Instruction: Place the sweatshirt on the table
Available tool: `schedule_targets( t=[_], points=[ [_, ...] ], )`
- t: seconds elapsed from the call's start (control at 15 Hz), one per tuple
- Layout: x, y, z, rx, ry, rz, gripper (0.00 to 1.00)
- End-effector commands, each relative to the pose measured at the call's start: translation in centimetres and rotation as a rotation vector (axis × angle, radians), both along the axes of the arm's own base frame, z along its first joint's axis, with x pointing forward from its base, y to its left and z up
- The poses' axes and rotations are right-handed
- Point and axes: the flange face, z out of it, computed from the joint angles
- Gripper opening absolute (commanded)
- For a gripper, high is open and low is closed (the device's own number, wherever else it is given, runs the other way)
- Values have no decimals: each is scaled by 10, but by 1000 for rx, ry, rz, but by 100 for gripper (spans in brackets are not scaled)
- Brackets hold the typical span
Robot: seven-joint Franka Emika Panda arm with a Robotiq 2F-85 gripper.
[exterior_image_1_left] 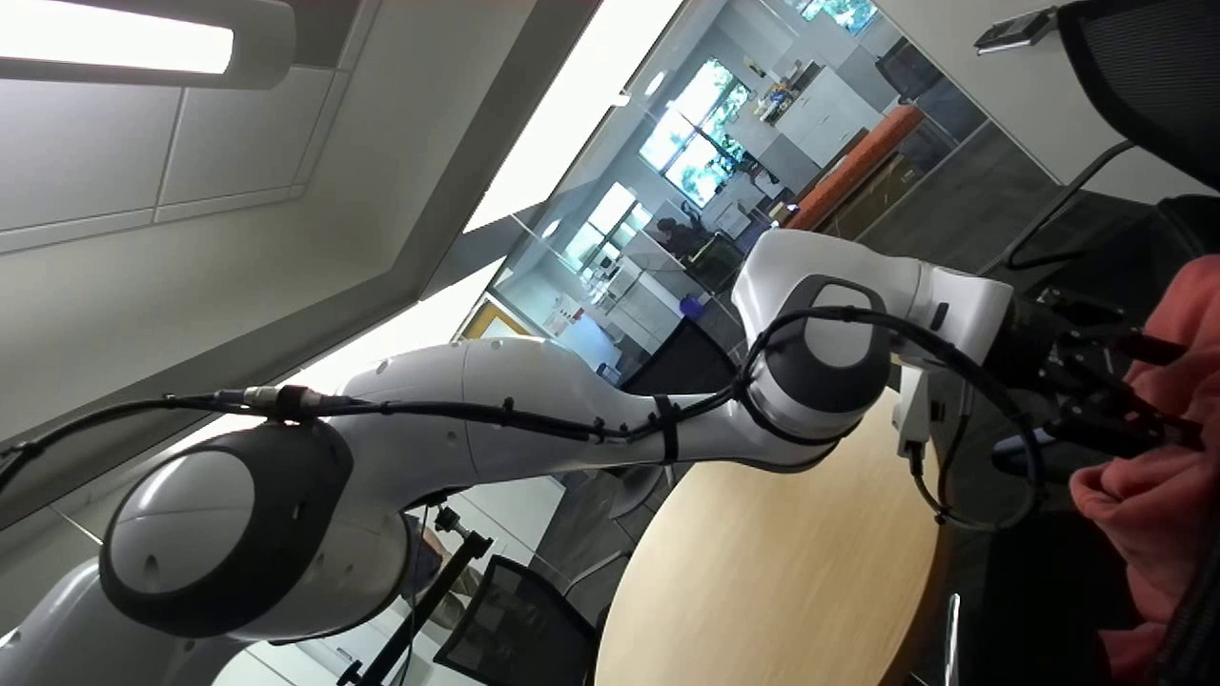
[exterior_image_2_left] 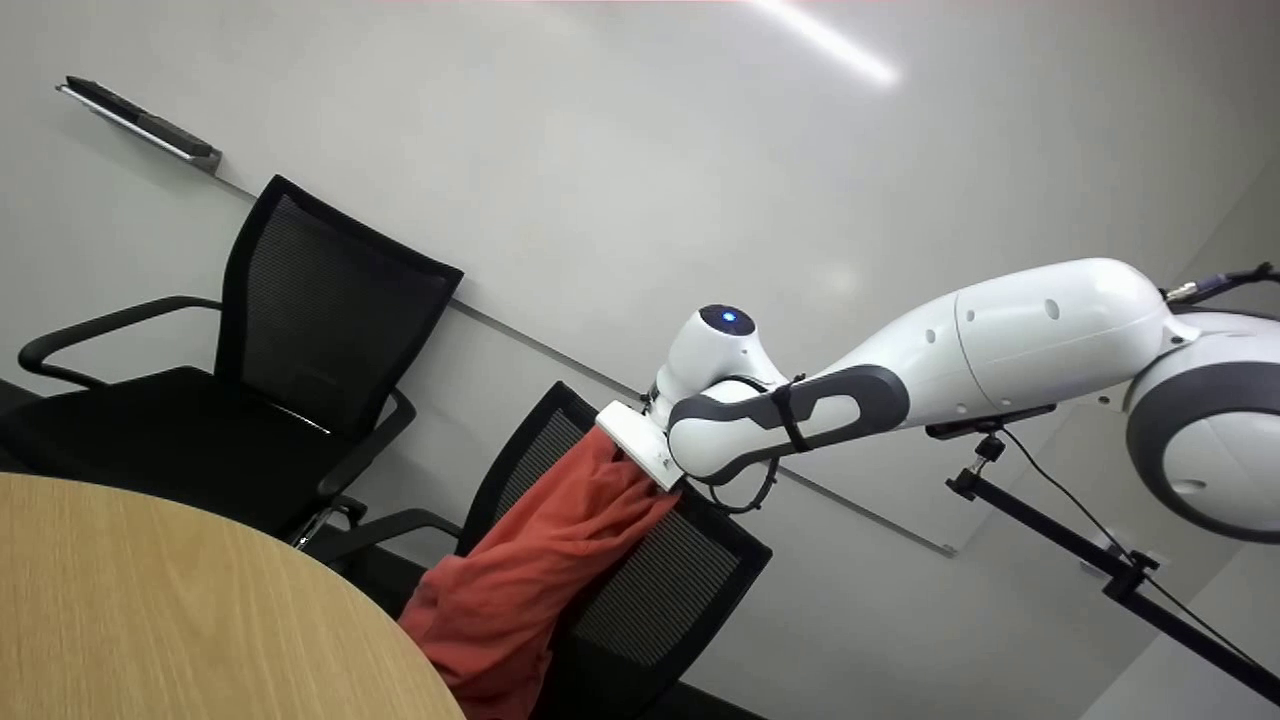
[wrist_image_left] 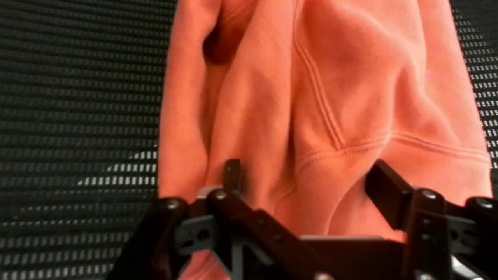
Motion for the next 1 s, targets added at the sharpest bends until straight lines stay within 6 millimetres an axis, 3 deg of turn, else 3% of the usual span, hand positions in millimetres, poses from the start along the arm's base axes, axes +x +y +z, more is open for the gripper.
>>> schedule_targets(
  t=[0.0, 0.47, 0.73, 0.93],
  points=[
    [11, -4, -2, -3, -6, -21, 51],
    [17, 0, 5, 13, -13, -14, 2],
    [14, 1, 11, 13, 27, -21, 1],
    [11, 17, 39, 61, -6, 17, 3]
  ],
)
